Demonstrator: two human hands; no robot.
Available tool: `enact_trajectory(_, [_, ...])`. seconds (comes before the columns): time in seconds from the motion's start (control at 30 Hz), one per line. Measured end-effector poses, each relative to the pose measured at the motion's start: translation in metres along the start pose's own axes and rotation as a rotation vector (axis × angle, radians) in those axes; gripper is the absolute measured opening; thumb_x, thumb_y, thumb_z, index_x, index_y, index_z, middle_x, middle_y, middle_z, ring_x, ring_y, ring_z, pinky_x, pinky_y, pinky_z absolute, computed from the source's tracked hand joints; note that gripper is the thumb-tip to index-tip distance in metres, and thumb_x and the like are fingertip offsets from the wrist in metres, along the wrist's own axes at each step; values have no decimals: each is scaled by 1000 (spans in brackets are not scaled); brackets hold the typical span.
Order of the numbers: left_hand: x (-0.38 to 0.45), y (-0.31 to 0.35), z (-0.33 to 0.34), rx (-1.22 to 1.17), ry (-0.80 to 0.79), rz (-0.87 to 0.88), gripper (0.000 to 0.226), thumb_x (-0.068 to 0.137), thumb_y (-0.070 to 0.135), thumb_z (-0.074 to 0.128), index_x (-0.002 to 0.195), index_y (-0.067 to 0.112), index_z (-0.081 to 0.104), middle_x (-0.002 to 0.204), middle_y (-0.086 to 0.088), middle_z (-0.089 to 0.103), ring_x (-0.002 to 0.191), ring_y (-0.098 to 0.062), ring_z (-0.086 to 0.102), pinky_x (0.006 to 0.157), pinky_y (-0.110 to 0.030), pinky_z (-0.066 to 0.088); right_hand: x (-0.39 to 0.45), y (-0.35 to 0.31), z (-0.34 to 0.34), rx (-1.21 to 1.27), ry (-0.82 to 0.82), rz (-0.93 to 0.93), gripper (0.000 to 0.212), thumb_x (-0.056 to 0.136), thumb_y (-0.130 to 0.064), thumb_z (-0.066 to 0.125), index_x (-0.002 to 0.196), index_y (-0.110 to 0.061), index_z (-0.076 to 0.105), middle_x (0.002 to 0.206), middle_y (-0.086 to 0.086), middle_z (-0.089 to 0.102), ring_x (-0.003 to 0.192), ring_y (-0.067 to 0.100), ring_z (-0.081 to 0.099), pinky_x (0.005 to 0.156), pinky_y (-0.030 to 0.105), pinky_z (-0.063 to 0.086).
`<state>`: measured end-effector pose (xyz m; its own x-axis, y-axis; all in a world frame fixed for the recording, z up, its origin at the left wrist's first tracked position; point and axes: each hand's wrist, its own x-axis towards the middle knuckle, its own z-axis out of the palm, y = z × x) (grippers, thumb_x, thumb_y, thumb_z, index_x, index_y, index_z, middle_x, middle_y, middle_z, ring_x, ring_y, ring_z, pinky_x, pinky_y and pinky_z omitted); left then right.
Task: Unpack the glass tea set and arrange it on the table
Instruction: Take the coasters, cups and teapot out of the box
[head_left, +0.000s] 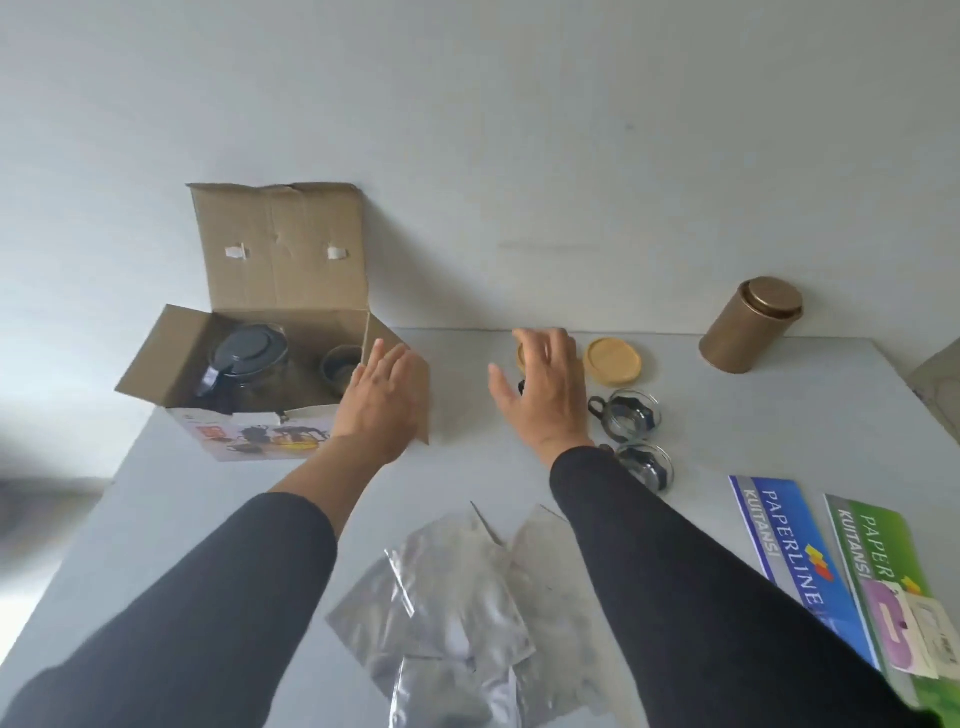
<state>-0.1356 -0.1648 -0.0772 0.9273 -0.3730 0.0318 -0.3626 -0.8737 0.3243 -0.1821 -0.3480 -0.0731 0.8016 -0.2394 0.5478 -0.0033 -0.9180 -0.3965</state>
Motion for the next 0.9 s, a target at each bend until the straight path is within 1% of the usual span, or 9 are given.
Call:
enact_trajectory(0.1, [2, -52, -29, 33, 33, -78, 55, 97, 18, 37, 149, 12, 21, 159, -1, 15, 148, -22, -1, 120, -41, 8, 21, -60, 28, 68, -65, -102, 38, 76, -35, 54, 96, -4, 63, 90, 14, 55, 79, 32, 58, 66, 34, 51])
enact_trajectory(0.2, [3, -109, -49, 69, 28, -108, 55, 98, 21, 37, 149, 12, 20, 159, -3, 14, 148, -23, -2, 120, -41, 7, 33, -114, 63, 126, -210, -118, 29, 78, -25, 63, 99, -4, 61, 96, 12, 53, 85, 29, 56, 66, 31, 49])
enact_trajectory(0.27, [8, -143, -59, 76, 20, -109, 54, 98, 23, 38, 149, 11, 21, 158, -3, 17, 148, -23, -1, 120, -42, 9, 37, -145, 83, 119, -332, -122, 34, 81, -31, 62, 108, -11, 57, 106, 5, 50, 88, 24, 56, 67, 33, 52])
enact_trajectory(0.33, [15, -172, -66, 98, 3, -89, 54, 100, 28, 37, 149, 12, 21, 158, -2, 18, 148, -23, 0, 120, -41, 9, 42, -169, 105, 22, -442, -129, 40, 84, -38, 58, 117, -18, 51, 115, -1, 46, 98, 23, 55, 74, 30, 49])
enact_trajectory(0.4, [22, -192, -68, 114, -26, -44, 54, 101, 32, 33, 149, 13, 19, 158, -2, 17, 148, -22, 0, 120, -40, 8, 48, -186, 124, -92, -601, -62, 49, 86, -34, 61, 127, -12, 44, 125, 5, 43, 114, 26, 47, 83, 29, 40])
enact_trajectory(0.5, [26, -210, -61, 95, -62, 2, 56, 101, 38, 27, 151, 15, 16, 159, 1, 14, 148, -20, -2, 120, -41, 5, 52, -195, 155, -191, -730, 112, 61, 81, -26, 71, 128, -6, 38, 130, 15, 40, 120, 32, 42, 95, 35, 41])
enact_trajectory(0.67, [27, -217, -51, 81, -88, -50, 58, 100, 44, 18, 152, 23, 4, 161, 6, 2, 148, -17, -6, 120, -43, 3, 53, -189, 188, -280, -795, 238, 55, 83, -10, 66, 128, -8, 34, 131, 20, 36, 120, 34, 42, 95, 38, 42])
enact_trajectory(0.8, [26, -217, -51, 91, -101, -51, 59, 100, 44, 16, 152, 23, 1, 161, 5, -1, 148, -17, -9, 120, -45, 1, 52, -184, 201, -336, -713, 228, 49, 86, -4, 57, 129, -7, 33, 131, 23, 35, 118, 34, 42, 95, 37, 42])
enact_trajectory(0.9, [25, -217, -51, 107, -102, -46, 59, 100, 44, 15, 152, 22, 0, 161, 5, -1, 148, -17, -8, 120, -45, 3, 52, -183, 203, -374, -663, 196, 48, 87, -4, 55, 130, -5, 32, 130, 25, 42, 121, 36, 40, 94, 39, 43])
